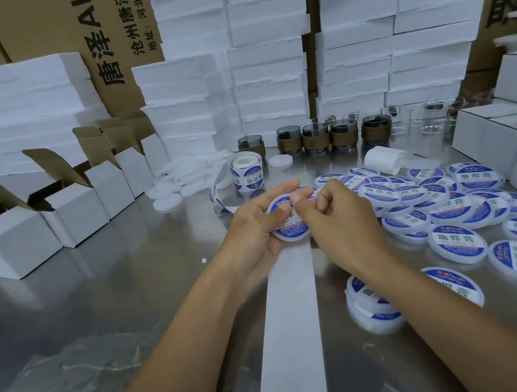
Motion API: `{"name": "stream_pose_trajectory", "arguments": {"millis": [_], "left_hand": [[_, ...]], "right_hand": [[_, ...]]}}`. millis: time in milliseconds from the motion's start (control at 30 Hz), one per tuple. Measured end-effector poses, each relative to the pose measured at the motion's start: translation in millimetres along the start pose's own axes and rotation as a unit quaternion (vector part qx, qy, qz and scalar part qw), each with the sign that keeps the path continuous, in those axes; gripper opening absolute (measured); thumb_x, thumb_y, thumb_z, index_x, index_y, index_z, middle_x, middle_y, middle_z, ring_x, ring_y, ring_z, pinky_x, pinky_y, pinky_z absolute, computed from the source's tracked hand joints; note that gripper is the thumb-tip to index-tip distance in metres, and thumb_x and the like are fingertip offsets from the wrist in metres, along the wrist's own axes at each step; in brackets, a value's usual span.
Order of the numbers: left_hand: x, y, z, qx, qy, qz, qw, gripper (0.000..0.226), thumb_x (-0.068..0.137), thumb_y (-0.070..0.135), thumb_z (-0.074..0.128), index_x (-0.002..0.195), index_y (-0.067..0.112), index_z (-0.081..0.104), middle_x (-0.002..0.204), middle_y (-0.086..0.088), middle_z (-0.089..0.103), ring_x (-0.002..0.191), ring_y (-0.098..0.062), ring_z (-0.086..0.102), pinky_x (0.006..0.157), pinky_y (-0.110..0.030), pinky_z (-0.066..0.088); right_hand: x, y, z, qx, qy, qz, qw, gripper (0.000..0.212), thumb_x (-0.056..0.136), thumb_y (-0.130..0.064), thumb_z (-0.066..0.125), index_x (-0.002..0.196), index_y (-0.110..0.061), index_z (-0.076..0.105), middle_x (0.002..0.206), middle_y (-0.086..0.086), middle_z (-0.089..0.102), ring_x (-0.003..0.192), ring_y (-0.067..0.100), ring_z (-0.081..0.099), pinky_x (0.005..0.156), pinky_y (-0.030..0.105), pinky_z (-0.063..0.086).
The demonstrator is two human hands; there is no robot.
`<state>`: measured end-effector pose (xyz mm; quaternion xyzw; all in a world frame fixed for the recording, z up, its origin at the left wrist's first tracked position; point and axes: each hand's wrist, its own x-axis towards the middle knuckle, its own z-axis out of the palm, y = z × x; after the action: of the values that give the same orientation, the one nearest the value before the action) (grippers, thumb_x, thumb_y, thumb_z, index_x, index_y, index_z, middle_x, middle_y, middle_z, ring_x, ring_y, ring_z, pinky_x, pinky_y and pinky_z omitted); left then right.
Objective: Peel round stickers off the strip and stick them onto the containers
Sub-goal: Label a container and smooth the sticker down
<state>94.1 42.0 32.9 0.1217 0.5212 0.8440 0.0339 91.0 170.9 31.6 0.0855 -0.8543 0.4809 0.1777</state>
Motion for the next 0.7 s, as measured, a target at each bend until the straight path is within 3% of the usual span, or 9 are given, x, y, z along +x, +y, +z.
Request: {"name": "stream_pose_trajectory", "arguments": {"millis": [67, 133, 300, 400, 533, 600, 700], "left_hand": [[1.1, -1.3, -1.2, -0.016, 0.008, 0.012, 1.000, 0.023, 0.093, -0.002, 0.042, 0.104, 0.005, 0.061, 0.097, -0.008, 0.074, 0.089, -0.019, 0.071, 0.070, -0.025, 0.057], [2.5, -1.2, -3.3, -0.040, 0.013, 0.023, 0.999, 0.021, 0.093, -0.001, 0.042, 0.102, 0.004, 0.060, 0.095, -0.009, 0.074, 0.091, -0.021, 0.071, 0.073, -0.027, 0.057], [4.5, -0.6, -8.5, -0.057, 0.019, 0.039, 0.997, 0.022, 0.095, 0.003, 0.040, 0.108, 0.006, 0.058, 0.101, -0.005, 0.073, 0.096, -0.021, 0.069, 0.078, -0.032, 0.058], [4.9, -0.5, -6.7, -0.051, 0.026, 0.039, 0.998, 0.022, 0.093, 0.006, 0.046, 0.111, 0.007, 0.058, 0.102, -0.005, 0.073, 0.094, -0.022, 0.070, 0.076, -0.031, 0.058], [3.3, -3.2, -2.0, -0.001, 0.043, 0.033, 0.999, 0.042, 0.082, 0.014, 0.059, 0.122, 0.000, 0.054, 0.111, -0.019, 0.066, 0.100, -0.031, 0.065, 0.086, -0.039, 0.056], [1.7, -6.2, -0.5, 0.068, 0.049, 0.031, 0.996, 0.036, 0.089, 0.007, 0.056, 0.123, -0.003, 0.052, 0.113, -0.024, 0.064, 0.097, -0.033, 0.064, 0.090, -0.043, 0.053], [0.3, -8.4, -0.3, 0.148, 0.064, 0.029, 0.987, 0.029, 0.091, 0.003, 0.054, 0.121, 0.001, 0.053, 0.104, -0.017, 0.067, 0.090, -0.030, 0.065, 0.089, -0.045, 0.052]], "right_hand": [[2.2, -4.0, -1.3, 0.114, -0.020, 0.044, 0.992, 0.034, 0.081, -0.046, 0.061, 0.071, -0.017, 0.047, 0.065, 0.002, 0.059, 0.062, 0.019, 0.056, 0.060, 0.038, 0.049], [2.9, -6.6, -3.5, 0.200, -0.060, 0.076, 0.975, 0.029, 0.081, -0.039, 0.066, 0.078, -0.013, 0.053, 0.069, 0.010, 0.066, 0.063, 0.025, 0.062, 0.069, 0.041, 0.054], [2.0, -6.6, -2.7, 0.223, -0.133, 0.034, 0.965, 0.012, 0.086, -0.024, 0.064, 0.080, -0.013, 0.065, 0.057, -0.002, 0.063, 0.048, 0.004, 0.055, 0.058, 0.021, 0.050], [2.0, -5.8, -2.4, 0.214, -0.121, 0.021, 0.969, 0.012, 0.087, -0.023, 0.063, 0.080, -0.013, 0.066, 0.063, 0.000, 0.064, 0.046, 0.000, 0.053, 0.055, 0.017, 0.050], [3.9, -5.6, -3.7, 0.231, -0.062, 0.038, 0.970, 0.015, 0.086, -0.024, 0.064, 0.079, -0.011, 0.065, 0.058, -0.002, 0.065, 0.044, 0.001, 0.055, 0.051, 0.016, 0.048], [5.2, -6.2, -4.7, 0.257, -0.028, 0.050, 0.965, 0.014, 0.087, -0.025, 0.063, 0.078, -0.013, 0.063, 0.049, -0.005, 0.063, 0.040, 0.000, 0.054, 0.044, 0.014, 0.044], [5.3, -4.5, -5.5, 0.234, -0.006, 0.064, 0.970, 0.018, 0.089, -0.031, 0.060, 0.082, -0.014, 0.061, 0.044, -0.009, 0.061, 0.035, 0.001, 0.052, 0.038, 0.013, 0.041]]}}
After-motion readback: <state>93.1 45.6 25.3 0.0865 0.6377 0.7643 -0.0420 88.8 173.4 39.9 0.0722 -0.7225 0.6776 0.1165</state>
